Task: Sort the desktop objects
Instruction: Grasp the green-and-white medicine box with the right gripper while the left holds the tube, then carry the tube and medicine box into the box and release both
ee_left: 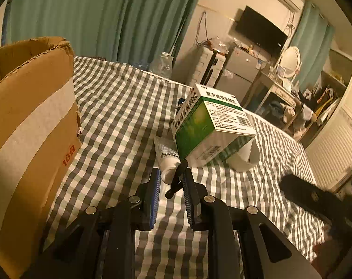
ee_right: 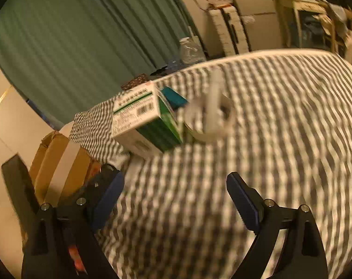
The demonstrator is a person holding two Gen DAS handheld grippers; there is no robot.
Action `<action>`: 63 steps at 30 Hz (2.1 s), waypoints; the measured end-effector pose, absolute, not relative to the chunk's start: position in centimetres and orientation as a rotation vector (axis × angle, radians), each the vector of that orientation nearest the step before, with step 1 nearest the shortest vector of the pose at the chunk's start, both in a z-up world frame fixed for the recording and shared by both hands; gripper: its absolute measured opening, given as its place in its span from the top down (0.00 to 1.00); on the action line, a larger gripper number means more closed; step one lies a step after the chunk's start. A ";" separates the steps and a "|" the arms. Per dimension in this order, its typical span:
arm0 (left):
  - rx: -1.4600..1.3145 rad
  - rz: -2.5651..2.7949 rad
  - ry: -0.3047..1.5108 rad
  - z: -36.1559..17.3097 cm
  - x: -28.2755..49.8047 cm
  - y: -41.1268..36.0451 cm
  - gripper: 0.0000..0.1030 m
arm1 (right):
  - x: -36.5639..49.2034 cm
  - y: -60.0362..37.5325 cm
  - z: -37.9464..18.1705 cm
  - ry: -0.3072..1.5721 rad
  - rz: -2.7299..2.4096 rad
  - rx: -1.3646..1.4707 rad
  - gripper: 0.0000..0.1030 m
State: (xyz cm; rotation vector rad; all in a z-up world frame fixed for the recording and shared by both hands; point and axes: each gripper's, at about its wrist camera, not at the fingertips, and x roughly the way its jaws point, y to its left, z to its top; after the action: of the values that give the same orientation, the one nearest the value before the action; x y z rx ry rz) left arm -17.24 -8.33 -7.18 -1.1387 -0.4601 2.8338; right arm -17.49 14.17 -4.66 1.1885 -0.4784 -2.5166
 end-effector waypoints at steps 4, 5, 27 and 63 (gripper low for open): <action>-1.181 2.813 -0.483 -8.3 -18.1 -8.9 0.81 | -20.8 12.1 -4.5 -0.431 -2.513 1.199 0.11; -1.209 2.790 -0.499 -8.9 -18.4 -9.1 0.81 | -21.4 11.8 -4.5 -0.432 -2.505 1.198 0.11; -1.286 2.705 -0.668 -11.1 -21.4 -11.0 0.43 | -24.5 7.9 -3.8 -0.300 -2.524 1.193 0.09; -1.191 2.841 -0.550 -3.5 -13.7 -9.4 0.77 | -12.2 11.9 -1.6 -0.271 -2.506 1.369 0.22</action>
State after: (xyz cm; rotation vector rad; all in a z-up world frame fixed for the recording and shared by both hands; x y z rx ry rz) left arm -13.67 -9.40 -3.50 -1.1910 -0.5503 2.8412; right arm -12.25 11.90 -1.60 1.3692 -0.2709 -2.5064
